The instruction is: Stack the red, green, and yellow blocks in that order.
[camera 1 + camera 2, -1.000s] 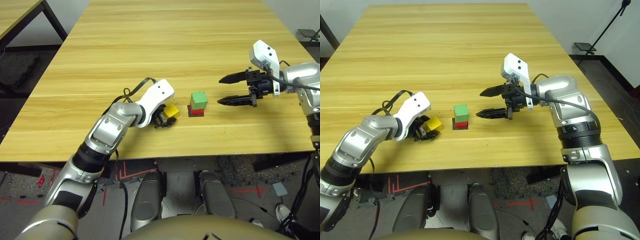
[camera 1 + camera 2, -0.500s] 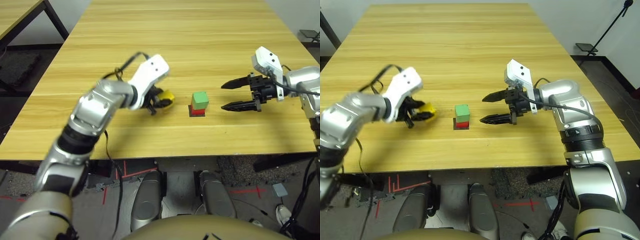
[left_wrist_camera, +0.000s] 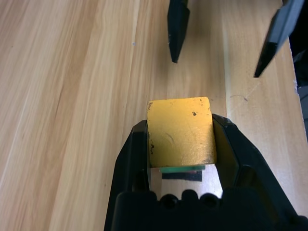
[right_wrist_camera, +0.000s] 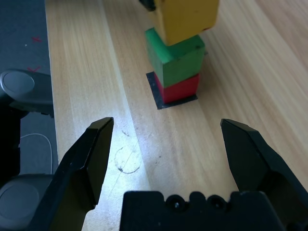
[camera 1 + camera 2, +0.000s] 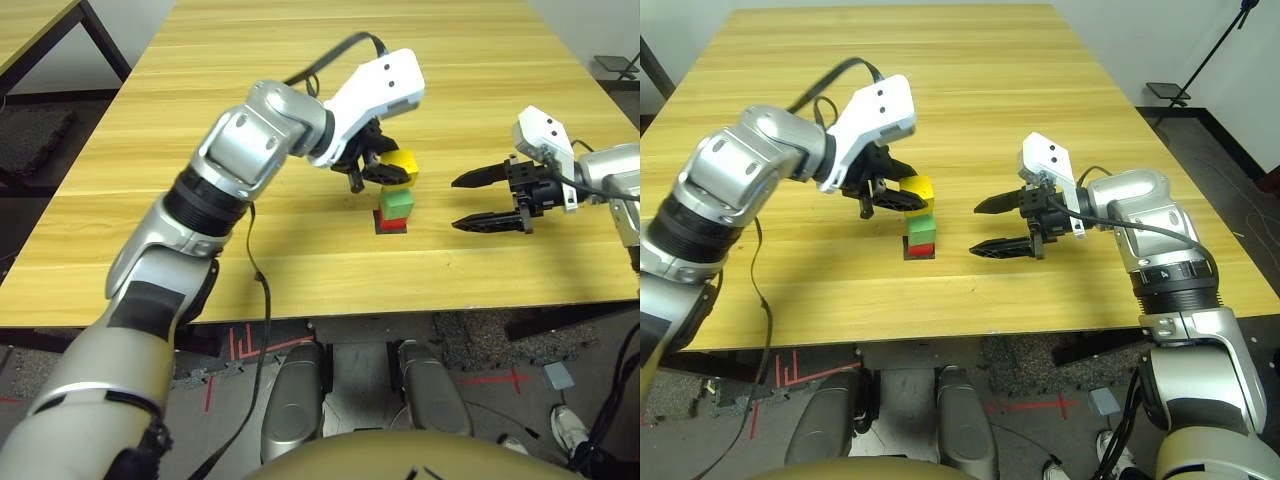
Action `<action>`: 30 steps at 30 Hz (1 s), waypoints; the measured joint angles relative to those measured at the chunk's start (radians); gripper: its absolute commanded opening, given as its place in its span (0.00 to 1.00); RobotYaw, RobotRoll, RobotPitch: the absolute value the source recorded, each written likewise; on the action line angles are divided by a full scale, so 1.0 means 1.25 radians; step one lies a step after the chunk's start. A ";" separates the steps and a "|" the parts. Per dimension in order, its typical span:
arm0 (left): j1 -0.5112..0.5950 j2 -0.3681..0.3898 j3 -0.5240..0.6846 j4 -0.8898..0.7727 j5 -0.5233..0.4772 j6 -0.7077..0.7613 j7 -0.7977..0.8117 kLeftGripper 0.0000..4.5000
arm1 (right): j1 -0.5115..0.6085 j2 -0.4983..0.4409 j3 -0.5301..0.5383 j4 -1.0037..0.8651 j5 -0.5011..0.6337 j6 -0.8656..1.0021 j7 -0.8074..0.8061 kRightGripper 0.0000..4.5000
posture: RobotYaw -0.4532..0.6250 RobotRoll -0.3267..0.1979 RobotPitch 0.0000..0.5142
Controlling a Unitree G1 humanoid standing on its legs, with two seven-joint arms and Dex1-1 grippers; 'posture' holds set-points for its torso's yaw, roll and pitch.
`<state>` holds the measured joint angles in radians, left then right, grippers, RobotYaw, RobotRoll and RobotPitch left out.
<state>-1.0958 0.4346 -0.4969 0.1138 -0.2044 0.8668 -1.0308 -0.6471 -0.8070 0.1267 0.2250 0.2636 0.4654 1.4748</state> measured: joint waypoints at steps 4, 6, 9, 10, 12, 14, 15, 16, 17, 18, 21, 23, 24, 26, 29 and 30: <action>0.018 -0.001 0.000 0.003 0.011 -0.011 -0.003 0.42 | 0.005 -0.002 -0.012 -0.019 0.015 0.014 -0.009 1.00 | 0.53 0.48 0.20; 0.041 0.006 0.000 -0.008 0.013 -0.009 -0.006 0.42 | 0.007 -0.005 -0.015 -0.026 0.021 0.018 -0.015 1.00 | 0.54 0.48 0.20; 0.048 0.017 0.001 -0.021 0.017 -0.006 -0.009 0.42 | 0.012 -0.007 -0.015 -0.026 0.025 0.022 -0.020 1.00 | 0.54 0.47 0.20; 0.050 0.022 0.001 -0.028 0.019 -0.002 -0.009 0.42 | 0.012 -0.007 -0.015 -0.026 0.025 0.022 -0.021 1.00 | 0.54 0.47 0.20; 0.056 0.027 0.002 -0.045 0.021 0.008 -0.010 0.42 | 0.012 -0.007 -0.015 -0.025 0.025 0.022 -0.022 1.00 | 0.55 0.47 0.20; 0.061 0.027 0.004 -0.056 0.021 0.014 -0.009 0.42 | 0.011 -0.006 -0.015 -0.025 0.025 0.022 -0.023 1.00 | 0.55 0.47 0.20; 0.062 0.027 0.005 -0.057 0.021 0.016 -0.009 0.42 | 0.010 -0.006 -0.015 -0.024 0.025 0.022 -0.023 1.00 | 0.55 0.47 0.20; 0.063 0.027 0.005 -0.060 0.021 0.019 -0.009 0.42 | 0.010 -0.005 -0.015 -0.024 0.025 0.022 -0.023 1.00 | 0.55 0.47 0.20; 0.063 0.027 0.006 -0.062 0.021 0.021 -0.008 0.42 | 0.009 -0.005 -0.015 -0.024 0.025 0.022 -0.023 1.00 | 0.55 0.47 0.20; 0.064 0.026 0.006 -0.065 0.021 0.021 -0.007 0.42 | 0.008 -0.004 -0.015 -0.023 0.025 0.022 -0.023 1.00 | 0.55 0.47 0.21; 0.065 0.018 0.010 -0.069 0.021 0.023 -0.003 0.42 | 0.004 -0.004 -0.015 -0.022 0.025 0.022 -0.023 1.00 | 0.55 0.47 0.21; 0.065 0.010 0.016 -0.069 0.021 0.023 0.001 0.42 | 0.003 -0.004 -0.015 -0.022 0.025 0.022 -0.023 1.00 | 0.55 0.47 0.21; 0.065 0.007 0.019 -0.068 0.021 0.021 0.003 0.42 | 0.003 -0.003 -0.015 -0.022 0.025 0.022 -0.023 1.00 | 0.55 0.47 0.21; 0.065 0.001 0.022 -0.066 0.022 0.018 0.007 0.42 | 0.003 -0.002 -0.015 -0.022 0.025 0.022 -0.023 1.00 | 0.55 0.47 0.21; 0.067 -0.009 0.023 -0.047 0.028 0.000 0.012 0.42 | 0.003 -0.002 -0.015 -0.022 0.025 0.022 -0.025 1.00 | 0.54 0.47 0.21; 0.071 -0.009 0.023 -0.040 0.029 -0.008 0.013 0.42 | 0.003 -0.002 -0.015 -0.022 0.025 0.022 -0.027 1.00 | 0.54 0.47 0.21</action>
<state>-1.0073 0.4233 -0.4676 0.0644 -0.1686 0.8574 -1.0145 -0.6431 -0.8094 0.1081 0.1970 0.2950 0.4928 1.4409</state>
